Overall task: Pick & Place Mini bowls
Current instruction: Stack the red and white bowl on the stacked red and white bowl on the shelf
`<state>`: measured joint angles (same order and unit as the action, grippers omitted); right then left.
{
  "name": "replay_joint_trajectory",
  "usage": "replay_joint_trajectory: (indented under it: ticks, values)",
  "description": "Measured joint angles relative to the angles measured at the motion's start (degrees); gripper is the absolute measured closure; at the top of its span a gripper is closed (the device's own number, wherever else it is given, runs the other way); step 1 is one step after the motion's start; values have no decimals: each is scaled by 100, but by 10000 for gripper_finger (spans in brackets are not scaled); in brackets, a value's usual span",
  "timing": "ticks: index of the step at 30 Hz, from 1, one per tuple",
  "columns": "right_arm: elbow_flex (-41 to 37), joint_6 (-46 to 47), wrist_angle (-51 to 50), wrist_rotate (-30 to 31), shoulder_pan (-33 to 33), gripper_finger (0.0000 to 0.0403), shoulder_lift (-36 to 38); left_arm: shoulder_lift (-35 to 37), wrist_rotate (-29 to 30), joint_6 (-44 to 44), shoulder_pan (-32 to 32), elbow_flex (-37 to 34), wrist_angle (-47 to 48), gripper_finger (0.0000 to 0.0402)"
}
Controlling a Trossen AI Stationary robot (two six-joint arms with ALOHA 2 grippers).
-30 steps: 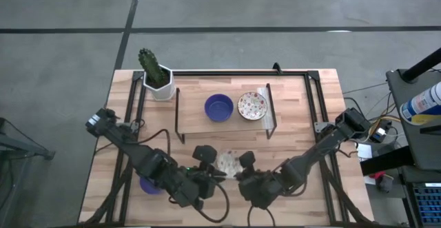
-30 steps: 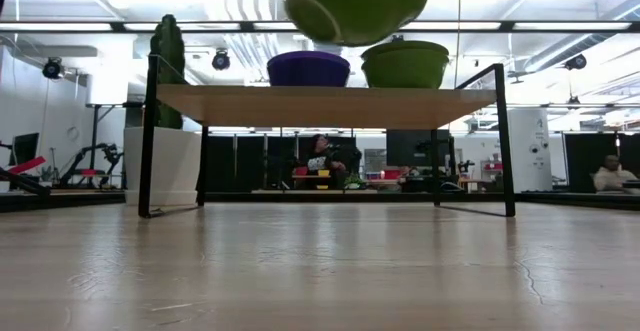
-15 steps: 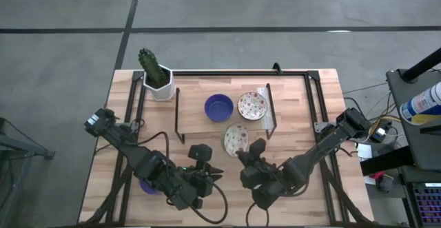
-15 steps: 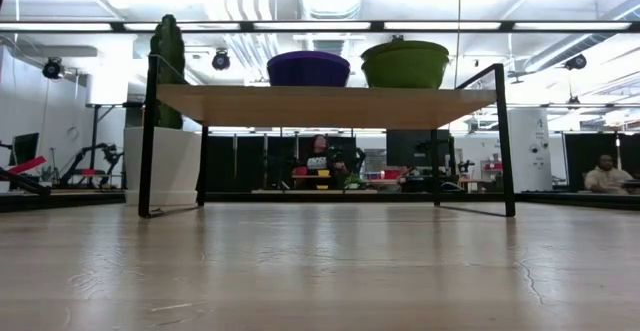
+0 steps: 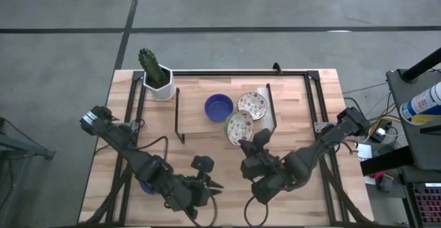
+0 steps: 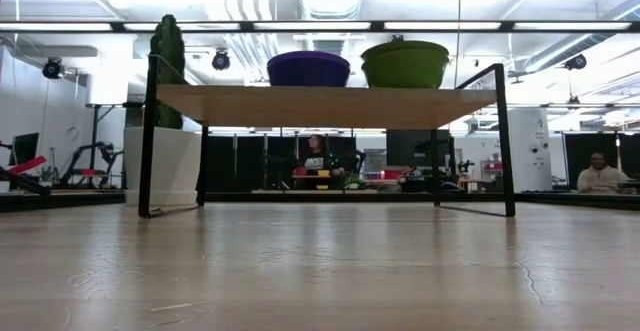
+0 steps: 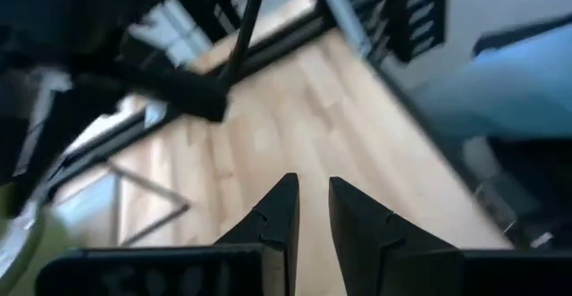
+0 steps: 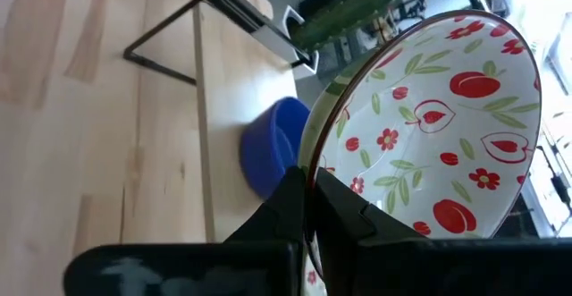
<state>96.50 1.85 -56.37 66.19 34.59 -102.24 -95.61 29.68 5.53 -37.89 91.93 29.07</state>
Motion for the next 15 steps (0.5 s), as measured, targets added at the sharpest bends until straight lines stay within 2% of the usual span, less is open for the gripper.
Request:
replay_joint_trajectory:
  ticks: [5, 8, 15]
  values:
    - [349, 259, -634, -44, -80, 394, 1, 641, -521, 179, -10, -1341, -1808, 339]
    - [541, 252, -904, -120, -138, 394, 4, 1066, -556, 217, -11, -2166, -2651, 339]
    - [1188, 299, -1368, -998, -440, 394, 7, 1949, -570, 143, -24, -3827, -4400, 339]
